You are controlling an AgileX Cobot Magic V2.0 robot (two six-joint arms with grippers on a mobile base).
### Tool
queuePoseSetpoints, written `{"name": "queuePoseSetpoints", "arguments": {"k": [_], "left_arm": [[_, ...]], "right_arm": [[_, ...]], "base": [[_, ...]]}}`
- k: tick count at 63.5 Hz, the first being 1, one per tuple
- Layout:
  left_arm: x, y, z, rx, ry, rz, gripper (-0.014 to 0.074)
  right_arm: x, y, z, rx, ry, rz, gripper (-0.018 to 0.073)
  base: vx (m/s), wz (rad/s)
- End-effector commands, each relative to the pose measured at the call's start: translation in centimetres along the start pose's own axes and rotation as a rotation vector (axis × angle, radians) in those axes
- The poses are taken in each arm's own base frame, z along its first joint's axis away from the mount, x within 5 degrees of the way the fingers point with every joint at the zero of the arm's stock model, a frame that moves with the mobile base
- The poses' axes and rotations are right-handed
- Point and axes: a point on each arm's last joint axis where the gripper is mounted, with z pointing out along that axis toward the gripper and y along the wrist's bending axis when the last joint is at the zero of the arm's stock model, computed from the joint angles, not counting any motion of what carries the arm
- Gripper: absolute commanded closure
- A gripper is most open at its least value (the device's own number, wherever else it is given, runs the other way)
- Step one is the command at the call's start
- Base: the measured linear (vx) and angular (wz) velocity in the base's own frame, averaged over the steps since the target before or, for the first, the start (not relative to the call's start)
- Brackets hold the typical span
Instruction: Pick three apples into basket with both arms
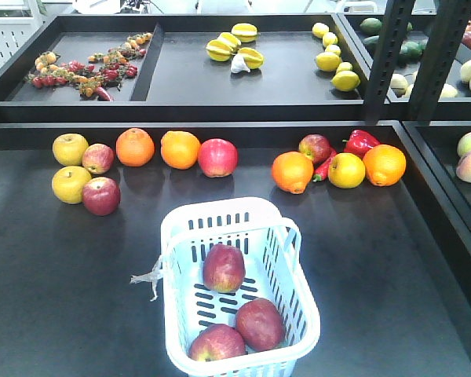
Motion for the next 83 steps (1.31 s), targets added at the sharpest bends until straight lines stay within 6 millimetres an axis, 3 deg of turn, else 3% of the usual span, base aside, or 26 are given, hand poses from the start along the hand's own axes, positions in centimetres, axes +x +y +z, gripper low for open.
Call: {"name": "queuePoseSetpoints", "arguments": {"k": [1, 23, 83], "left_arm": [[0.1, -0.1, -0.1, 0.016, -0.059, -0.007, 0.0603], [0.1, -0.1, -0.1, 0.016, -0.059, -0.007, 0.0603], [0.1, -0.1, -0.1, 0.016, -0.059, -0.007, 0.0603]], "right_arm": [[0.1, 0.1, -0.3, -0.002, -0.197, 0.001, 0.0568], [7.1, 0.6, 0.8, -0.031, -0.453, 0.124, 0.0568], [7.4, 0.7, 0.9, -0.034, -0.412, 0.133, 0.0568]], "base": [[0.0, 0.0], [0.0, 0.0], [0.0, 0.0]]}}
